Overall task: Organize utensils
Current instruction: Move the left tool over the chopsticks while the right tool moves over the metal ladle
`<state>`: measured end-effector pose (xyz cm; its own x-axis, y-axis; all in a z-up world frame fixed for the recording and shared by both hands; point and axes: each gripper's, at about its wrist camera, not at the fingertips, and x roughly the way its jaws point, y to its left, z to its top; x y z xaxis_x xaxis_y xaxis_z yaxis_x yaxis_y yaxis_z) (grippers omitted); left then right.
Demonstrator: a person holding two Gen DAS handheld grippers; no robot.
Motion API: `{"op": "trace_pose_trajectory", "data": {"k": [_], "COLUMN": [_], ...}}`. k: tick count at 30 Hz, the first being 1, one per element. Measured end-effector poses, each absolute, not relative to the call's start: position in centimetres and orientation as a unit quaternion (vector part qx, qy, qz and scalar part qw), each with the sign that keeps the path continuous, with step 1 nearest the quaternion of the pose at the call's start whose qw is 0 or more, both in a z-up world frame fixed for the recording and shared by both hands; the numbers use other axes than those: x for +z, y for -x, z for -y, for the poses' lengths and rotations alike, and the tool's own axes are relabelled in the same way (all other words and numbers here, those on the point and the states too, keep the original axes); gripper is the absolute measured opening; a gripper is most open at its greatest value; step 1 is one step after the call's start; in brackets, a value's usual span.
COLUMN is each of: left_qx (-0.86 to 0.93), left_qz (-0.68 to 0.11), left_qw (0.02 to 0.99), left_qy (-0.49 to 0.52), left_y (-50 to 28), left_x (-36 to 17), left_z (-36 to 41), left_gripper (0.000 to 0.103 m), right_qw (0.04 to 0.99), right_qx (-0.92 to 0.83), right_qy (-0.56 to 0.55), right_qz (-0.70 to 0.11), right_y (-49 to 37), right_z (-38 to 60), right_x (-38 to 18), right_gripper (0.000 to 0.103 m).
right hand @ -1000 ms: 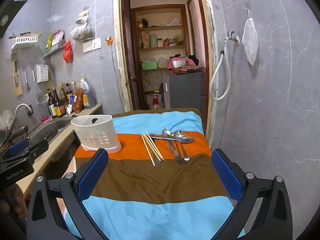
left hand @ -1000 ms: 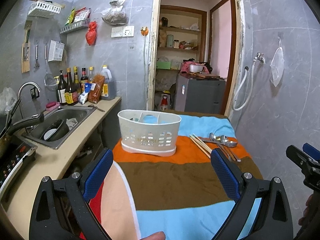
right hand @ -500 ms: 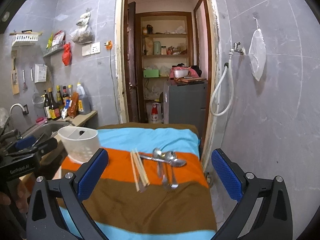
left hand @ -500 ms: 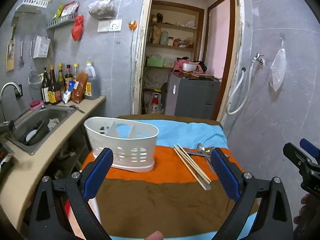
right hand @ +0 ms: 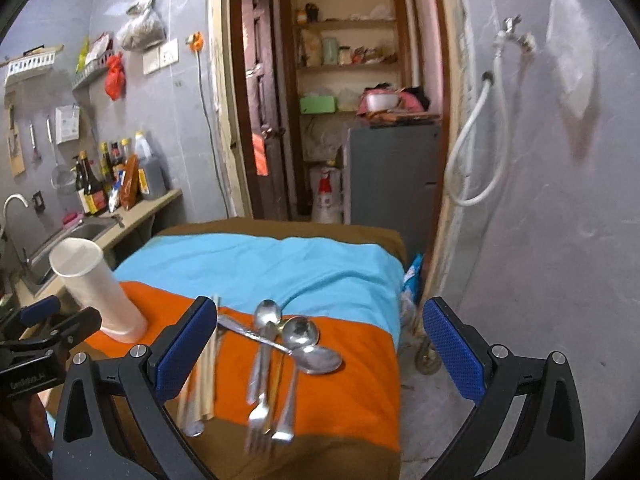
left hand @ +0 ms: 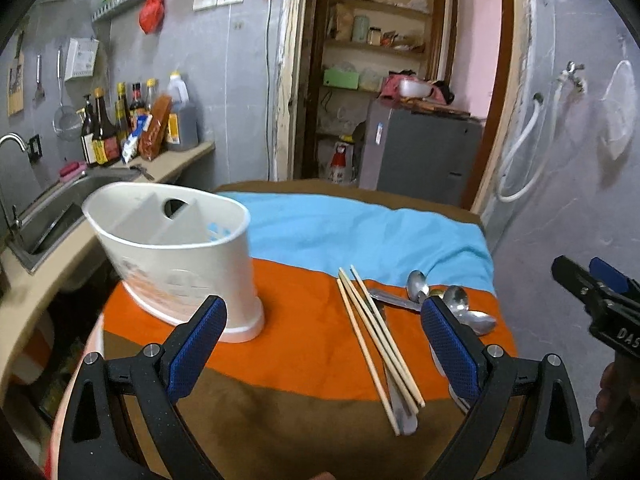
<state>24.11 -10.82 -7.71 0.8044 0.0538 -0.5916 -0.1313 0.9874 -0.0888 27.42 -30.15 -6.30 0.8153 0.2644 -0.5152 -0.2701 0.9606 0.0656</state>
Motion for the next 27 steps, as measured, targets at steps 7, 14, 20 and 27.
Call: {"op": "trace_pose_trajectory", "data": {"k": [7, 14, 20, 27], "left_qx": [0.050, 0.026, 0.014, 0.007], "left_qz": [-0.356, -0.401, -0.436, -0.443], "left_qw": [0.931, 0.914, 0.897, 0.894], "left_qy": [0.056, 0.060, 0.067, 0.073], "left_y": [-28.1, -31.0, -32.3, -33.5], "left_x": [-12.2, -15.6, -17.1, -17.5], "left_z": [11.3, 11.1, 10.8, 10.8], "left_gripper": [0.077, 0.055, 0.041, 0.035], "right_qw": [0.937, 0.921, 0.909, 0.896], "right_qx": [0.157, 0.154, 0.146, 0.154], "right_qy": [-0.021, -0.025, -0.014, -0.006], "right_qz": [-0.312, -0.357, -0.391, -0.417], "right_y": [-32.0, -34.5, -36.1, -37.5], "right_z": [30.9, 29.0, 27.8, 26.6], "right_x": [-10.3, -13.2, -14.7, -15.9], "right_gripper": [0.103, 0.080, 0.067, 0.063]}}
